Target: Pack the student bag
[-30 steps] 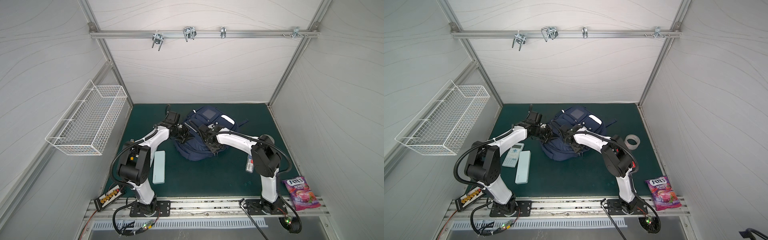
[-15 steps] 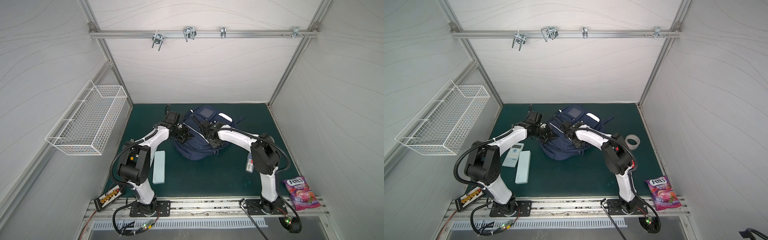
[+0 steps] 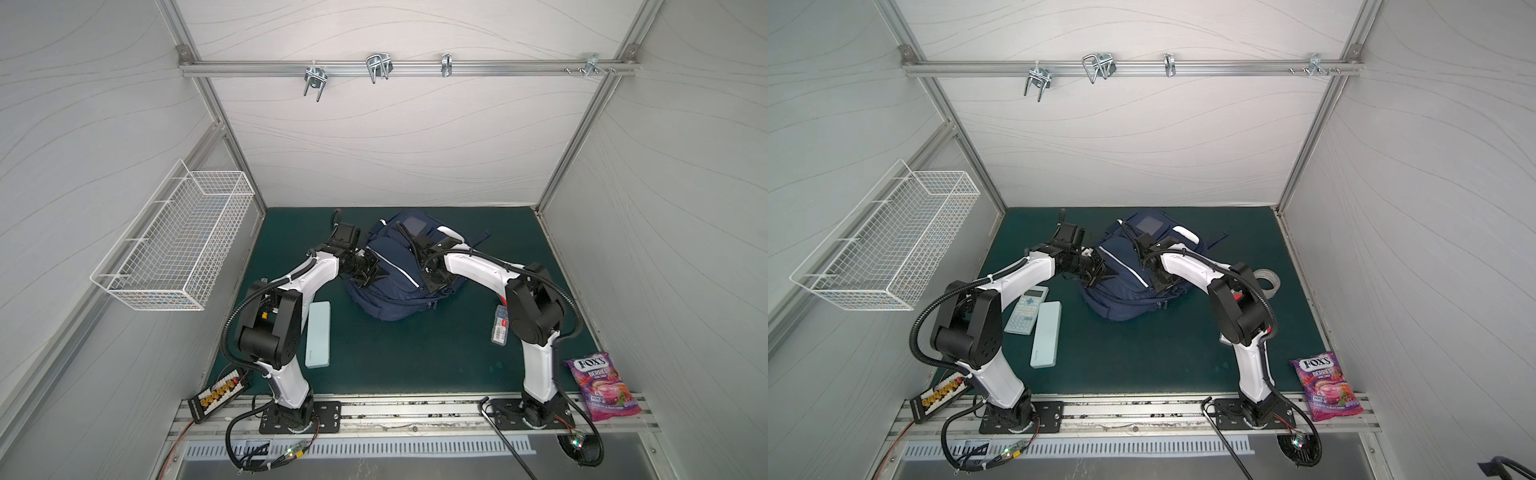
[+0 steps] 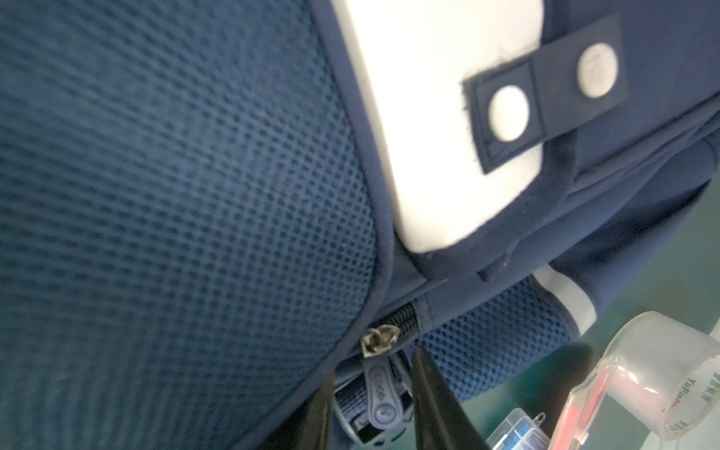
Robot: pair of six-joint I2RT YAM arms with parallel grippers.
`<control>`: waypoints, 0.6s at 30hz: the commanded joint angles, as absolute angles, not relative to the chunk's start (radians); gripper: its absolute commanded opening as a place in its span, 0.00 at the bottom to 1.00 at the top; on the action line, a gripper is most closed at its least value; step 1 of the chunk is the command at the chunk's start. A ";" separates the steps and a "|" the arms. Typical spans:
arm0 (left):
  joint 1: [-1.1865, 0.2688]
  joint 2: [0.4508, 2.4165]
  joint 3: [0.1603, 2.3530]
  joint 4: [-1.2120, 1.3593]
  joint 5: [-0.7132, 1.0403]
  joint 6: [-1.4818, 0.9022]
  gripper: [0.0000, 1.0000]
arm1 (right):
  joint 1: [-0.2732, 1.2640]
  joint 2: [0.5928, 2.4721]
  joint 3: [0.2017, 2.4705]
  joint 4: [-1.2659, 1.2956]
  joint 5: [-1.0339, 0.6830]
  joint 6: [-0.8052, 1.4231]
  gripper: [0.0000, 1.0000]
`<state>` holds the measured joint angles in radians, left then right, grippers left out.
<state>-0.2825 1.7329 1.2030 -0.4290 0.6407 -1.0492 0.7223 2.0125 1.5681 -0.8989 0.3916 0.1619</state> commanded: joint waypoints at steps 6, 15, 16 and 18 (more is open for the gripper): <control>-0.285 1.761 1.259 -0.407 0.672 -1.042 0.00 | 0.712 2.052 1.549 -0.936 0.372 0.169 0.29; -0.281 1.773 1.269 -0.407 0.671 -1.042 0.00 | 0.705 2.040 1.520 -0.947 0.361 0.204 0.15; -0.281 1.772 1.272 -0.408 0.672 -1.042 0.00 | 0.705 2.046 1.520 -0.950 0.371 0.208 0.17; -0.280 1.774 1.272 -0.408 0.672 -1.041 0.00 | 0.703 2.050 1.513 -0.943 0.380 0.208 0.33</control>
